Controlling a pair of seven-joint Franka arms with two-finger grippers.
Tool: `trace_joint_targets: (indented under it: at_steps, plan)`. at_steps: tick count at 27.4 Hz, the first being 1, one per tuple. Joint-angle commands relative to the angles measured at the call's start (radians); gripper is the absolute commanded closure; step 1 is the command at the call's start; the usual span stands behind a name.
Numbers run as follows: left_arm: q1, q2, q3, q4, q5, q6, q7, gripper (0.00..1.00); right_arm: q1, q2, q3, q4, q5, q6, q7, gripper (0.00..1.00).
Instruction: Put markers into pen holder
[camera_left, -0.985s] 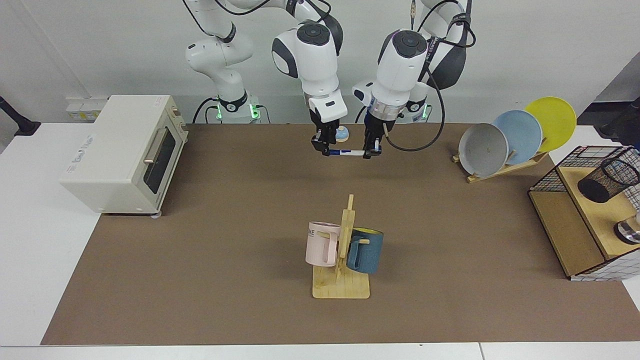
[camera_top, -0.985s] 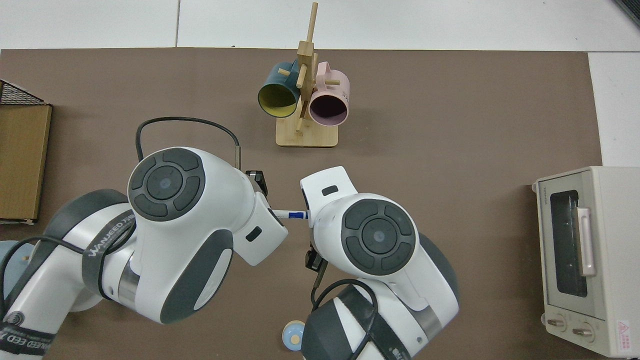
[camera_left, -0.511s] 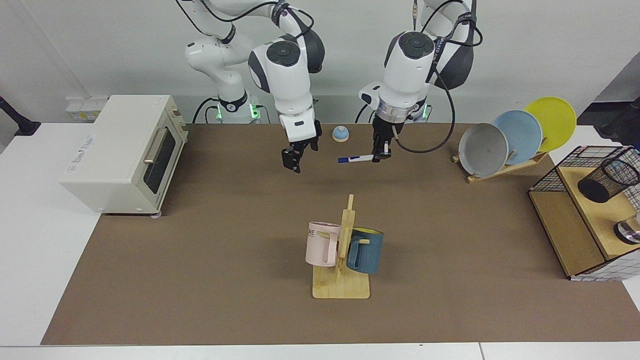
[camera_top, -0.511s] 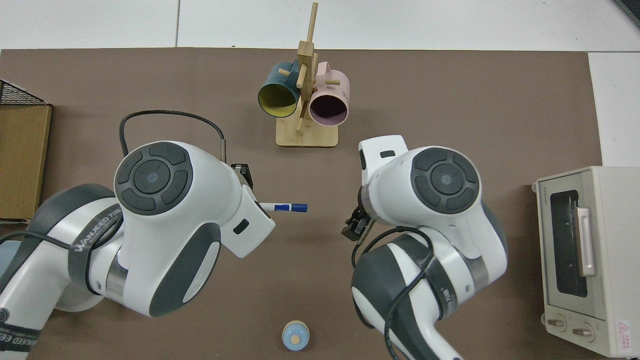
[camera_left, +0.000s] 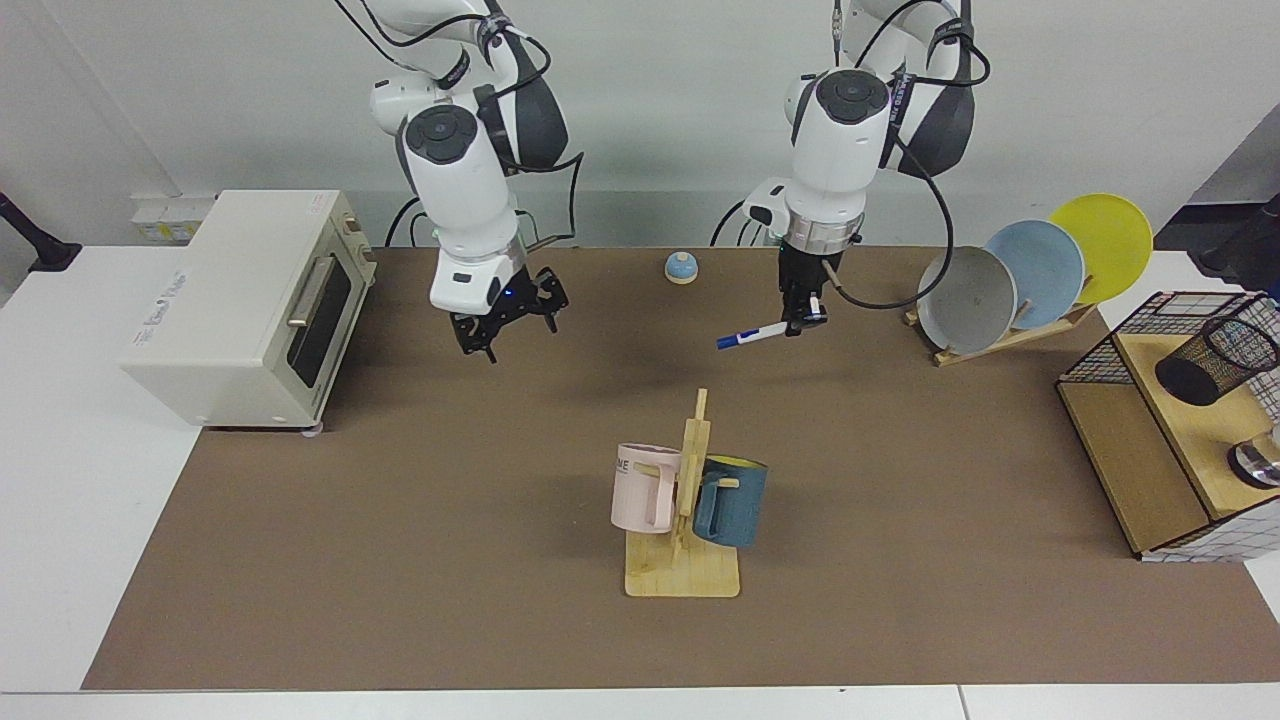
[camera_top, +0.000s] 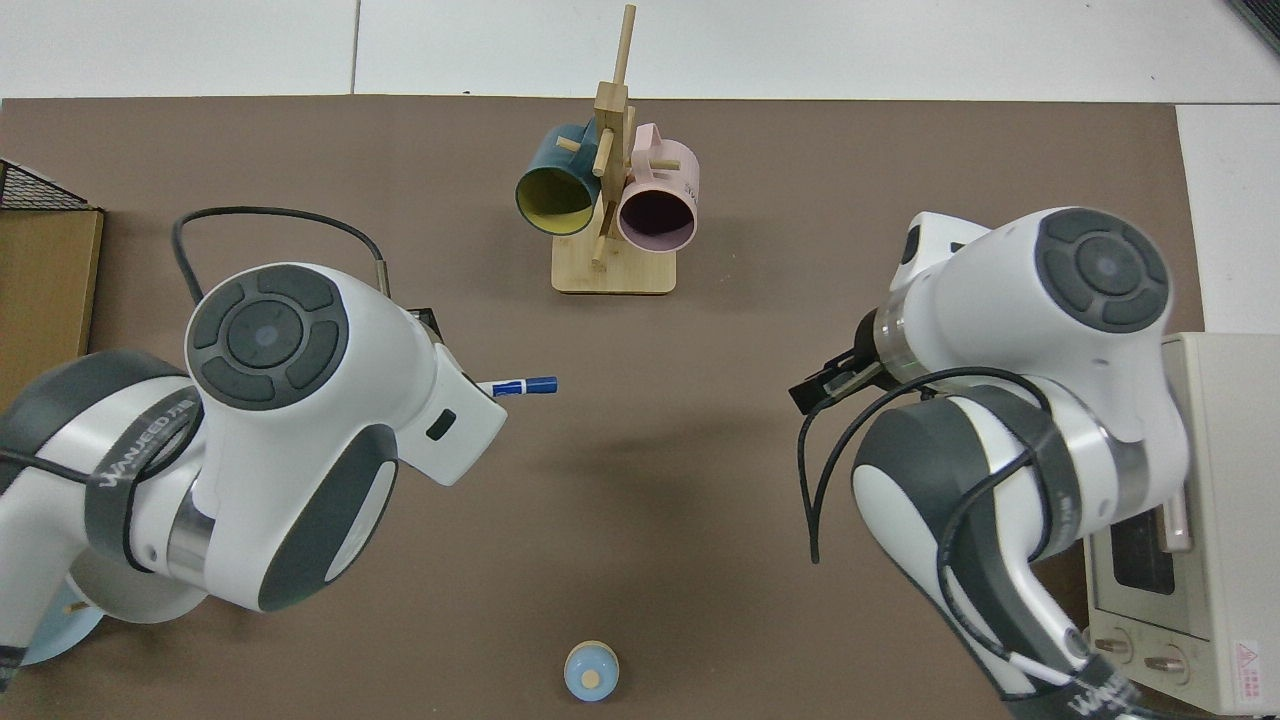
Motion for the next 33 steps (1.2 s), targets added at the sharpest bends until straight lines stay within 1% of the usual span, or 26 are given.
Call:
trace_joint_targets:
  at_steps: [1,5,8,11,15,18,21,24,25,29,31,33]
  plan:
    - [0.046,-0.015,-0.005,-0.015,0.047,-0.036,-0.007,1.00,-0.104,-0.037,0.010,0.011,0.004,-0.047,0.043,0.00]
    - [0.082,-0.018,-0.004,-0.014,0.078,-0.064,-0.002,1.00,-0.155,-0.040,0.007,0.056,-0.006,-0.072,0.093,0.00]
    - [0.107,-0.020,-0.005,-0.012,0.101,-0.065,0.022,1.00,-0.156,-0.044,0.002,0.062,-0.050,-0.090,0.176,0.00]
    - [0.135,-0.023,-0.004,-0.008,0.109,-0.067,0.061,1.00,-0.153,-0.069,0.002,0.064,-0.084,-0.090,0.268,0.00]
    - [0.193,-0.024,-0.004,-0.001,0.147,-0.068,0.154,1.00,-0.155,-0.100,0.005,0.067,-0.081,-0.116,0.330,0.00]
    - [0.242,-0.024,-0.004,0.003,0.179,-0.064,0.234,1.00,-0.156,-0.118,0.005,0.079,-0.078,-0.173,0.328,0.00]
    - [0.285,-0.018,-0.004,0.012,0.254,-0.052,0.334,1.00,-0.160,-0.109,0.002,0.172,-0.076,-0.276,0.330,0.00]
    - [0.299,-0.015,-0.002,0.026,0.351,-0.047,0.418,1.00,-0.166,-0.100,0.005,0.243,-0.076,-0.330,0.333,0.00]
    - [0.314,-0.015,-0.002,0.029,0.392,-0.047,0.429,1.00,-0.166,-0.100,0.004,0.252,-0.078,-0.333,0.333,0.00]
    - [0.359,-0.015,-0.002,0.040,0.483,-0.044,0.457,1.00,-0.166,-0.100,-0.004,0.254,-0.087,-0.336,0.336,0.00]
    - [0.374,-0.012,-0.004,0.058,0.540,-0.036,0.507,1.00,-0.175,-0.097,-0.015,0.255,-0.087,-0.345,0.336,0.00]
    - [0.389,-0.003,-0.002,0.069,0.581,-0.024,0.564,1.00,-0.184,-0.097,-0.015,0.255,-0.085,-0.342,0.337,0.00]
